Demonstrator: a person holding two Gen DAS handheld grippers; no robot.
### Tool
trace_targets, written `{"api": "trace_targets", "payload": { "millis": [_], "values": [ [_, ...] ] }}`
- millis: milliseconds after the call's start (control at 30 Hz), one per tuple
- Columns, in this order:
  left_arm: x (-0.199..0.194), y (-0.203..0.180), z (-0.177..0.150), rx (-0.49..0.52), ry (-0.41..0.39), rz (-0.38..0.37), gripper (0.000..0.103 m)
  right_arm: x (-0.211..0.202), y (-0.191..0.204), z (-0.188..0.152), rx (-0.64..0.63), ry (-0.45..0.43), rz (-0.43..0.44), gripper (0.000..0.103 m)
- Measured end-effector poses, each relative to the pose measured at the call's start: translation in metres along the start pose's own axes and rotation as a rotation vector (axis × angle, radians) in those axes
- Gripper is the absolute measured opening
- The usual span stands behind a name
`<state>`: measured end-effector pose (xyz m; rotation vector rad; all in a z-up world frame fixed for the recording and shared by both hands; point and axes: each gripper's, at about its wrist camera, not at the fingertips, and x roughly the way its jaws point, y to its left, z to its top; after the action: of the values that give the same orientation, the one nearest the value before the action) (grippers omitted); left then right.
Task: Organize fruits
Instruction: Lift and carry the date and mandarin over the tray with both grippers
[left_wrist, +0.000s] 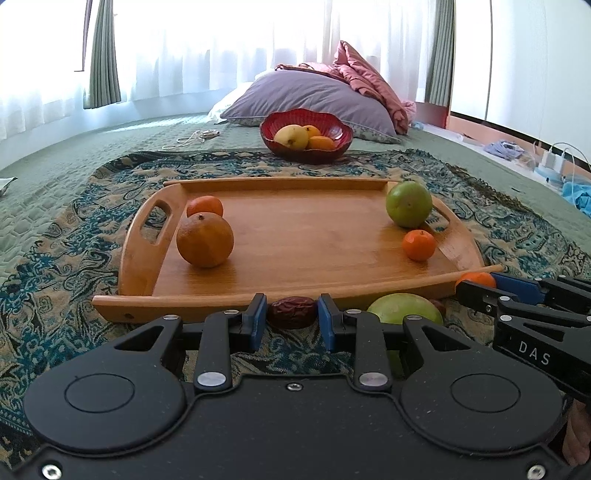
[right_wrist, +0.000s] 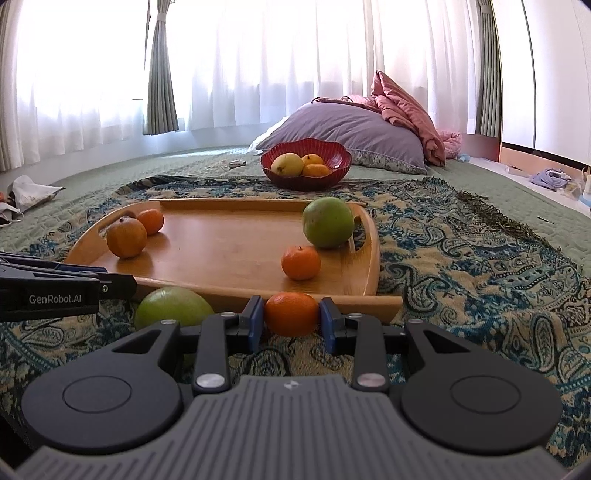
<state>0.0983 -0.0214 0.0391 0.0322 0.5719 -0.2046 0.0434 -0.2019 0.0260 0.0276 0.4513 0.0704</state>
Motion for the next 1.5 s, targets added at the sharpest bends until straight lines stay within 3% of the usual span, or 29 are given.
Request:
{"api": "trace_targets", "payload": {
  "millis": [333,700,1133,1500],
  "values": [
    [0.003,0.008,0.008,-0.008,-0.006,-0.007,0.028,0.005,0.006,0.013,-0.023,-0.017,0.006,0.038],
    [0.029,0.027,0.051,-0.017,-0.014,-0.031,0.028,0.028,0.012,0.042,-0.051,-0.026,0.013,0.038],
    [0.085,0.032,0.084,-0.009,0.055,-0.015,0.028,0.085,0.009,0.067,-0.004,0.064,0.022,0.038],
    [0.113,0.038,0.086,-0.01,0.097,0.001,0.028,0.112,0.008,0.07,-0.01,0.116,0.017,0.038]
  ]
}}
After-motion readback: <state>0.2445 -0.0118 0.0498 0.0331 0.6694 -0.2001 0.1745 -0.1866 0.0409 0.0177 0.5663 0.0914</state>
